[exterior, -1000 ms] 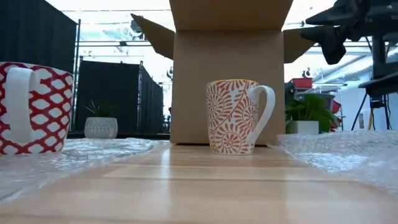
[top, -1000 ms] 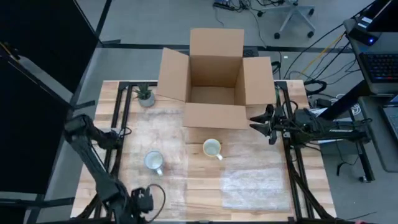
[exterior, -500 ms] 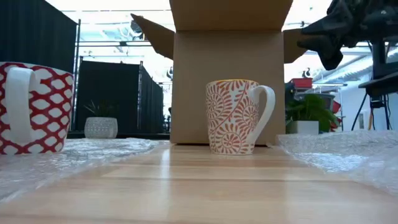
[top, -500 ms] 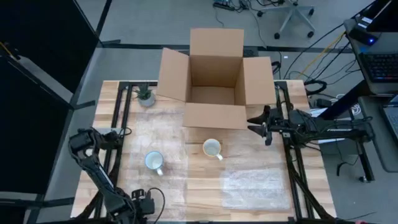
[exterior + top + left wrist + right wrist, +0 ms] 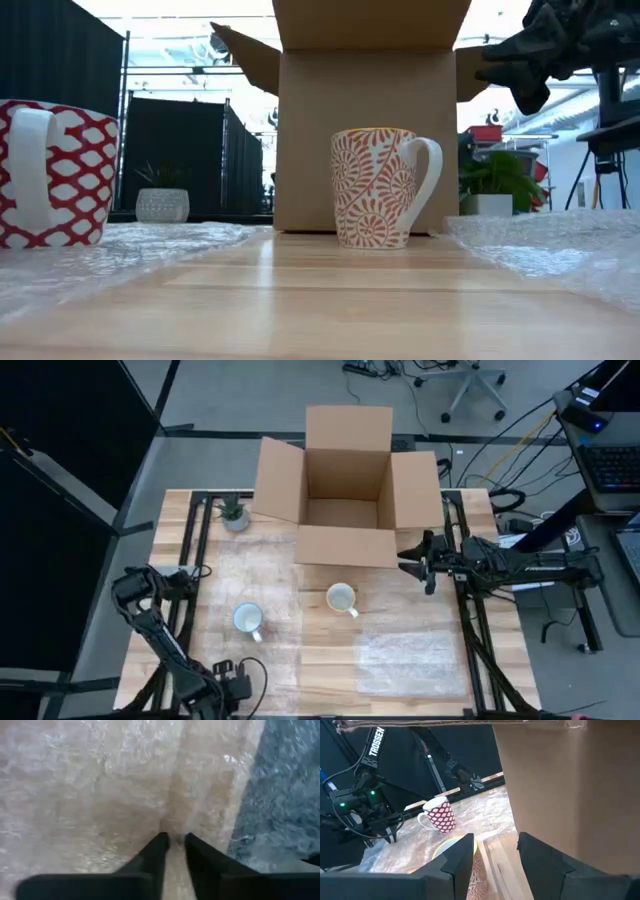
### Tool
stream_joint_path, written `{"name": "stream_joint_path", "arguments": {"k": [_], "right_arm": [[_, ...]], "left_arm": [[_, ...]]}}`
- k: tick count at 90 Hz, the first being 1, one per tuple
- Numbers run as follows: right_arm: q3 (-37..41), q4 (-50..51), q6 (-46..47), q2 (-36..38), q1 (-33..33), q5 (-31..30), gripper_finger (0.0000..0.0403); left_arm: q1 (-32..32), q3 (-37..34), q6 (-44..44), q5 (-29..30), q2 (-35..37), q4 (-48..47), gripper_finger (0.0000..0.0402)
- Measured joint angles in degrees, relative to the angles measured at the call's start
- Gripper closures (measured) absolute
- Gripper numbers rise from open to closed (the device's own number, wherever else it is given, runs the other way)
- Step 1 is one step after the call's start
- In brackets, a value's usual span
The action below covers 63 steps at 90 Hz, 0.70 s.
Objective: Wrap mug
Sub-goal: Wrap the red mug with the bubble wrap
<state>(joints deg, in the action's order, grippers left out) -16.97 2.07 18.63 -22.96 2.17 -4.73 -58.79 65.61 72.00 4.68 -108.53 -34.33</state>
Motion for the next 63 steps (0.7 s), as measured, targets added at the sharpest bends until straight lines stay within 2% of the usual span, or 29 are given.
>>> {"name": "stream_joint_path", "arguments": {"k": [21,34,48,63], "right_arm": [[0.0,0.0,0.0,0.0,0.0,0.0,0.0261],[0.0,-0.1,0.1,0.0,0.0,0.0,0.0261],[0.0,-0.1,0.1,0.0,0.0,0.0,0.0261],[0.0,0.2,-1.1,-0.8,0.0,0.1,0.0261]], "left_arm": [[0.4,2.5,-2.0,-0.5,0.2,-3.2,0.0397],[1.1,6.4,-3.7,-0.3,4.4,-9.9,0.0400],[2.4,9.6,-3.9,6.1,10.6,-18.9,0.0400],[5.3,10.1,-6.5,14.2,17.0,-25.0,0.0400]]}}
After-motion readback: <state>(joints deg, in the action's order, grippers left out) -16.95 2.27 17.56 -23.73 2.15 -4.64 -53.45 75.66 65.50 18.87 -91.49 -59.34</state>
